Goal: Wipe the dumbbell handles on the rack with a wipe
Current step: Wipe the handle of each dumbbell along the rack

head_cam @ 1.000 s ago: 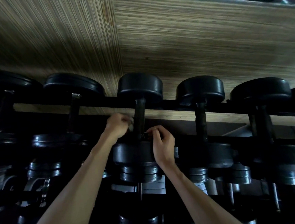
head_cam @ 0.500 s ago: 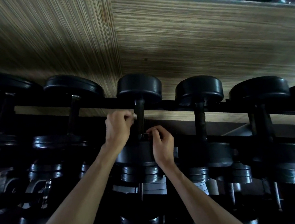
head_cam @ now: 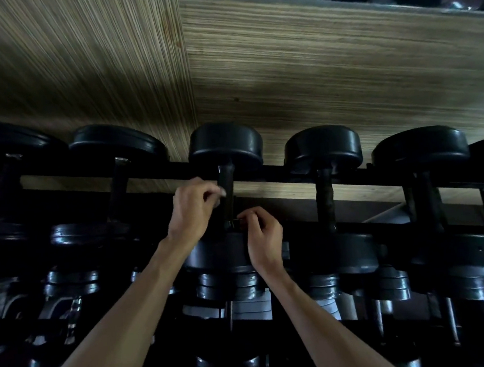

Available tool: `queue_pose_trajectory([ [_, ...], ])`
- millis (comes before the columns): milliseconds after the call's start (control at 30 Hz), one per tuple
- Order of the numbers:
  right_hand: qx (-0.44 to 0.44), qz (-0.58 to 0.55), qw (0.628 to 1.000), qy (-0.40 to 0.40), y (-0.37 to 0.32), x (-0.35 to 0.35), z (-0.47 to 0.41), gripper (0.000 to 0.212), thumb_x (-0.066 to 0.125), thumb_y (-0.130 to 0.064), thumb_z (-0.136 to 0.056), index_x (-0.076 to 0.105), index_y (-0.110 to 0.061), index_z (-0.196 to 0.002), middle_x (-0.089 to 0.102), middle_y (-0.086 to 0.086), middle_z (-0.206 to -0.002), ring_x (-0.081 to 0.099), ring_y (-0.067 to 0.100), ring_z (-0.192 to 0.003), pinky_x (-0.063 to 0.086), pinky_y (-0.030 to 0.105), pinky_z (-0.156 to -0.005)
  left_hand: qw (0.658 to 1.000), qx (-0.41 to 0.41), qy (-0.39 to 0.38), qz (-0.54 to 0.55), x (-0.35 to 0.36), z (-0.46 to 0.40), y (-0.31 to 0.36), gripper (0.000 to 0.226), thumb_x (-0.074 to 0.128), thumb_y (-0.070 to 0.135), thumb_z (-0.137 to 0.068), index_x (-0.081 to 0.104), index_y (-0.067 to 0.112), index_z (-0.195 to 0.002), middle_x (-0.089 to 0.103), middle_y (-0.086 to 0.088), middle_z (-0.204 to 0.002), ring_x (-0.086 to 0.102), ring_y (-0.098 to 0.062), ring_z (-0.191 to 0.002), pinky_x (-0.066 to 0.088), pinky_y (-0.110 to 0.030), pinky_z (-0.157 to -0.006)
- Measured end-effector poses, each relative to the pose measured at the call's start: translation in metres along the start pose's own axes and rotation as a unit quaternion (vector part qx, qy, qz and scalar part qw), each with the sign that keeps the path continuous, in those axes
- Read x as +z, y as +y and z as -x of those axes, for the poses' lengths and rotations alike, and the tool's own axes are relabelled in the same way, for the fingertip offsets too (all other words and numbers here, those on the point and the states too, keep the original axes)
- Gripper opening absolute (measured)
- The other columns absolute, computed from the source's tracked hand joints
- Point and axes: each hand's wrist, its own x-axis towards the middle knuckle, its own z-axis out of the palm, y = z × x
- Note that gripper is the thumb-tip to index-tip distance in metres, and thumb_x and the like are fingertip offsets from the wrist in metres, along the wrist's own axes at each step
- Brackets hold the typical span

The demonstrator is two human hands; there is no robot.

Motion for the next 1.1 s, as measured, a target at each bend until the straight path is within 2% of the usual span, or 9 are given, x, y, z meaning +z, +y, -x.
queue_pose_trajectory([
  [100,0.002,0.003,1.000,-0.001,-0.001,0.000,0.000,0.026,0.048,-0.006,-0.096,0.070,-0.010,-0.083,0.066,0.020,-0.073,0.058,0.041,-0.070,0.041,0.036,-0.054,0.994,0.047,0.101,0.004,0.009,-0.022,0.010,0.007,0.071,0.004,-0.088,0.074,0.007,-0.093,0.066,-0.003,-0.093,0.065,-0.006,-0.081,0.055,-0.017,-0.074],
  [167,0.008,0.007,1.000,0.000,0.000,-0.001,0.000,0.026,0.048,-0.005,-0.096,0.070,-0.009,-0.084,0.066,0.020,-0.073,0.057,0.038,-0.067,0.040,0.031,-0.055,0.993,0.076,0.092,-0.017,0.021,-0.036,0.010,0.009,0.072,0.002,-0.085,0.074,0.006,-0.093,0.068,-0.004,-0.096,0.066,-0.013,-0.088,0.056,-0.026,-0.079],
  [233,0.009,0.007,1.000,-0.003,-0.001,-0.001,-0.001,0.026,0.047,-0.005,-0.097,0.070,-0.009,-0.084,0.066,0.019,-0.073,0.055,0.028,-0.060,0.039,0.028,-0.054,0.993,0.089,0.063,-0.045,0.033,-0.035,0.007,0.010,0.073,0.000,-0.083,0.075,0.008,-0.089,0.068,-0.003,-0.095,0.063,-0.015,-0.090,0.054,-0.024,-0.083],
  [333,0.011,0.009,1.000,-0.006,-0.001,-0.001,0.000,0.026,0.048,-0.006,-0.097,0.070,-0.009,-0.085,0.065,0.018,-0.072,0.052,0.016,-0.059,0.038,0.027,-0.052,0.993,0.105,0.010,-0.051,0.029,-0.029,0.003,0.009,0.076,0.001,-0.080,0.076,0.010,-0.081,0.069,-0.001,-0.093,0.058,-0.011,-0.089,0.041,-0.007,-0.085],
  [567,0.051,-0.019,0.998,0.012,0.002,-0.002,0.002,0.027,0.049,-0.011,-0.099,0.071,-0.011,-0.083,0.058,0.006,-0.060,0.042,0.006,-0.048,0.032,0.021,-0.044,0.975,0.118,-0.185,-0.023,-0.008,-0.008,-0.006,0.012,0.081,0.001,-0.074,0.079,0.009,-0.081,0.072,0.001,-0.091,0.068,-0.007,-0.087,0.053,-0.025,-0.086],
  [733,0.068,-0.015,0.997,0.023,0.003,-0.001,0.001,0.028,0.048,-0.012,-0.098,0.071,-0.011,-0.082,0.057,0.003,-0.060,0.044,0.008,-0.049,0.033,0.024,-0.046,0.994,0.101,-0.021,-0.024,-0.001,-0.026,0.000,0.009,0.073,0.000,-0.083,0.076,0.008,-0.087,0.067,-0.004,-0.092,0.066,-0.013,-0.083,0.055,-0.029,-0.079],
  [800,0.070,-0.009,0.997,0.024,0.003,-0.001,0.000,0.028,0.048,-0.011,-0.097,0.071,-0.011,-0.082,0.059,0.008,-0.062,0.046,0.009,-0.051,0.034,0.024,-0.046,0.993,0.105,-0.006,-0.046,0.005,-0.036,0.001,0.008,0.073,0.002,-0.083,0.076,0.008,-0.087,0.066,-0.004,-0.093,0.065,-0.016,-0.087,0.054,-0.029,-0.081],
  [933,0.062,-0.005,0.998,0.017,0.003,-0.001,0.000,0.029,0.047,-0.011,-0.098,0.071,-0.008,-0.083,0.065,0.021,-0.072,0.051,0.011,-0.056,0.038,0.023,-0.049,0.994,0.058,-0.091,-0.018,-0.002,-0.022,-0.009,0.010,0.079,0.006,-0.078,0.078,0.010,-0.087,0.067,0.001,-0.093,0.067,-0.008,-0.085,0.053,-0.020,-0.083],
  [1100,0.064,-0.001,0.998,0.014,0.004,-0.002,0.000,0.029,0.048,-0.012,-0.098,0.072,-0.011,-0.082,0.068,0.015,-0.074,0.056,0.011,-0.061,0.043,0.024,-0.054,0.967,-0.004,-0.256,-0.021,-0.024,0.007,-0.004,0.014,0.077,0.006,-0.079,0.079,0.009,-0.093,0.066,0.010,-0.086,0.065,0.003,-0.080,0.048,-0.011,-0.082],
])
